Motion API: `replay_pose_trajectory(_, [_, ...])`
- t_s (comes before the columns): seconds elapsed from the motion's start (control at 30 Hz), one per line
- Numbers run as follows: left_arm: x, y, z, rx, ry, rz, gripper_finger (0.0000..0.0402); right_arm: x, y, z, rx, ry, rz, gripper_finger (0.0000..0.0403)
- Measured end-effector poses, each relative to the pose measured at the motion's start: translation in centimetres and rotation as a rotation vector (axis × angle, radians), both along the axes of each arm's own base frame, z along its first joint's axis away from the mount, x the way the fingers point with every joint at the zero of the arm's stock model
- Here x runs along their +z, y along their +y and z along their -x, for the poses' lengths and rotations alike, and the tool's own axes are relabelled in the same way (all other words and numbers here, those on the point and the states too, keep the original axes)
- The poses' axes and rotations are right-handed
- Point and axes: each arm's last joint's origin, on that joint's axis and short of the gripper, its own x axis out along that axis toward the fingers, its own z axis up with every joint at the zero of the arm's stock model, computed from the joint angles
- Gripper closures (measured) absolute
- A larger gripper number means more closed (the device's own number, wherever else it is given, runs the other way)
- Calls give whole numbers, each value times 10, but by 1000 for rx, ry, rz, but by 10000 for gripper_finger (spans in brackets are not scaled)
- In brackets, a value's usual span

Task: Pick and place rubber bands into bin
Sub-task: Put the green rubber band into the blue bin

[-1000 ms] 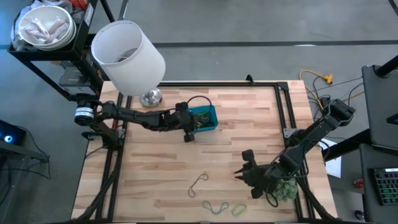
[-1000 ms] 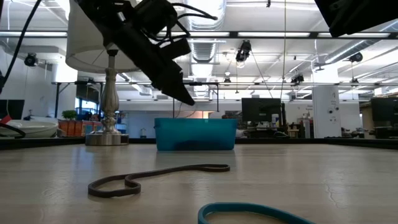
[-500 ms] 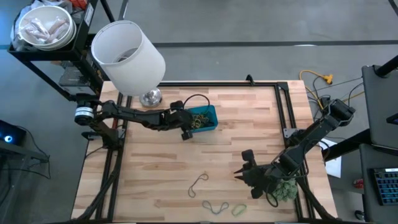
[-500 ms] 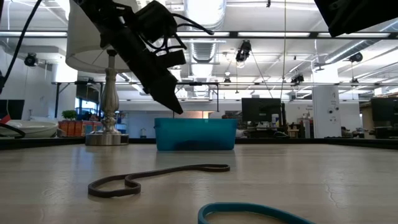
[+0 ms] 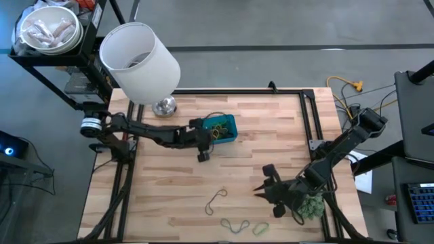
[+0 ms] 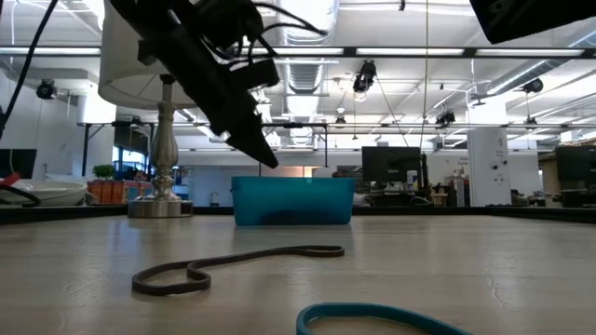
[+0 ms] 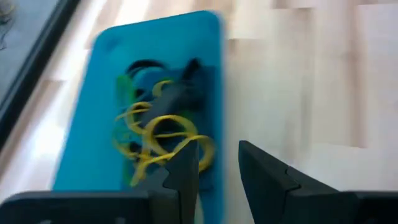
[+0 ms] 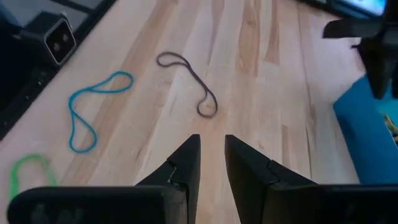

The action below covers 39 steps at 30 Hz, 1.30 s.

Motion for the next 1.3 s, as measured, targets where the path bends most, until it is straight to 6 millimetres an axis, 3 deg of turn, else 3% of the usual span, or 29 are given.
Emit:
replay_pose_trajectory(0.23, [5,-48,5,-126,-19,-29,304,-9,0,1,10,-37,-55,335])
replay_pose_trajectory(0.53, [-2,-95,20,-288,8,-66,304,-42,16,-2,61,170,-292,335])
replay_pose_trajectory(0.83, [5,-107,27,-329,-20,-62,304,-81,45,-13,66,404,-441,335])
replay_pose_trajectory(1.3, [6,-108,29,-326,-25,-54,304,-91,68,-33,77,497,-408,335])
